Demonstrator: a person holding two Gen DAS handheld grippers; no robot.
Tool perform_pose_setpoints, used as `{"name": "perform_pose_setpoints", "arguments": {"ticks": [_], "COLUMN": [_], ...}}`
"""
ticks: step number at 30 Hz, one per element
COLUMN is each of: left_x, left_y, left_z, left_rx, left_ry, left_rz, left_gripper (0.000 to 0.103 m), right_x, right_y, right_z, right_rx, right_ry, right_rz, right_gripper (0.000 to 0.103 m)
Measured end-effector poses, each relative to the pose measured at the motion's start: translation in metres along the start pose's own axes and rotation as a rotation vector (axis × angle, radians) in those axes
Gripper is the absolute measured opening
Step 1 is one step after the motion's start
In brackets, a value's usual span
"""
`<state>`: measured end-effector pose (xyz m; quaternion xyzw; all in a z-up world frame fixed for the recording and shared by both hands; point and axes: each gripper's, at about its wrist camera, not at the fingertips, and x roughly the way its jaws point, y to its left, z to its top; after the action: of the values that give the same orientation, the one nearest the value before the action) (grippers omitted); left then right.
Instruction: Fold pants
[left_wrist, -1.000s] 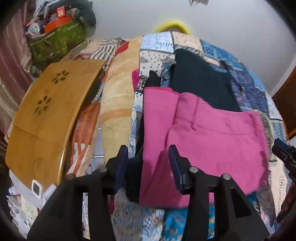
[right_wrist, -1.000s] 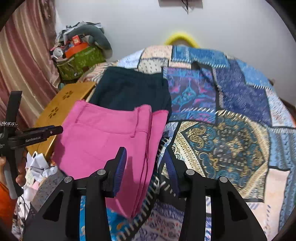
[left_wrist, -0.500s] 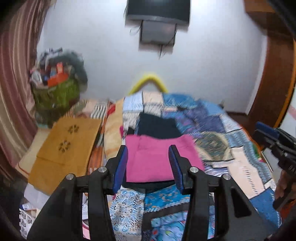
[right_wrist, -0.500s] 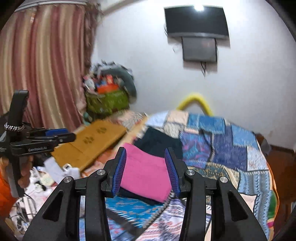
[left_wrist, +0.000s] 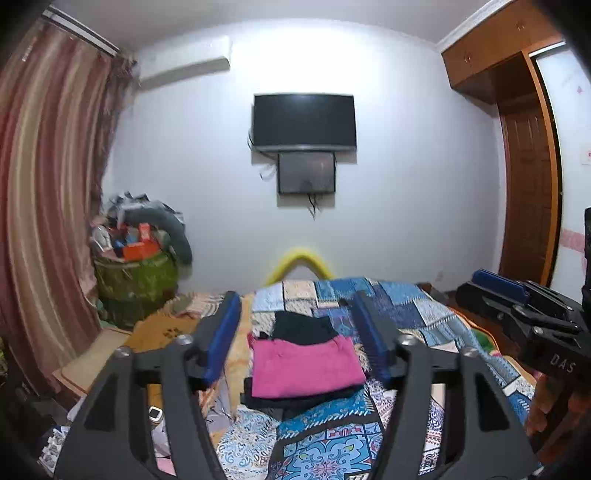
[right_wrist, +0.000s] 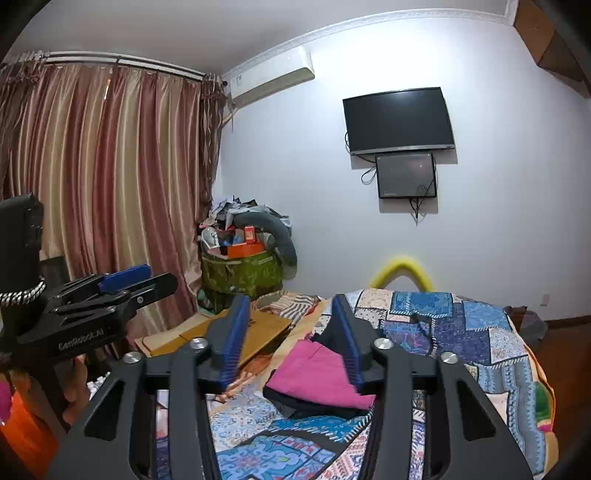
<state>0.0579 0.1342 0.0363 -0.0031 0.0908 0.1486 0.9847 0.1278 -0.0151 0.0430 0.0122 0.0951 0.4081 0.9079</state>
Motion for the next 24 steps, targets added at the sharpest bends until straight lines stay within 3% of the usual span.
{"name": "perform_pose_setpoints", "arguments": {"ticks": [3,5,10,24], "left_x": [-0.011,-0.017,-0.027,-0.027], "left_y": [0.004,0.007,0.009,0.005], "left_z": [-0.001,-0.002,-0.006,-0.013], "left_rx": [-0.041,-0.064,-0.071,-0.045], "left_ry": [-0.007,-0.015,-0.022,-0.024], "left_rz": [-0.024,-0.023,-0.001,0.001], "left_gripper": [0.081,0.086,0.099,0.103], "right_x": [-0.008,-0.013,-0.02,-0.031], "right_y": [0.004,0.006,0.009,0.007], "right_z": [-0.001,-0.001,-0.002,-0.011], "right_rx": [-0.006,-0.005,0.009,0.038], "right_ry": [-0.028,-0.044,-0.068,-0.059], "right_rz": [-0.035,-0.056,-0.096,-0.126], "right_gripper": [0.064,0.082,0.103,0.103]}}
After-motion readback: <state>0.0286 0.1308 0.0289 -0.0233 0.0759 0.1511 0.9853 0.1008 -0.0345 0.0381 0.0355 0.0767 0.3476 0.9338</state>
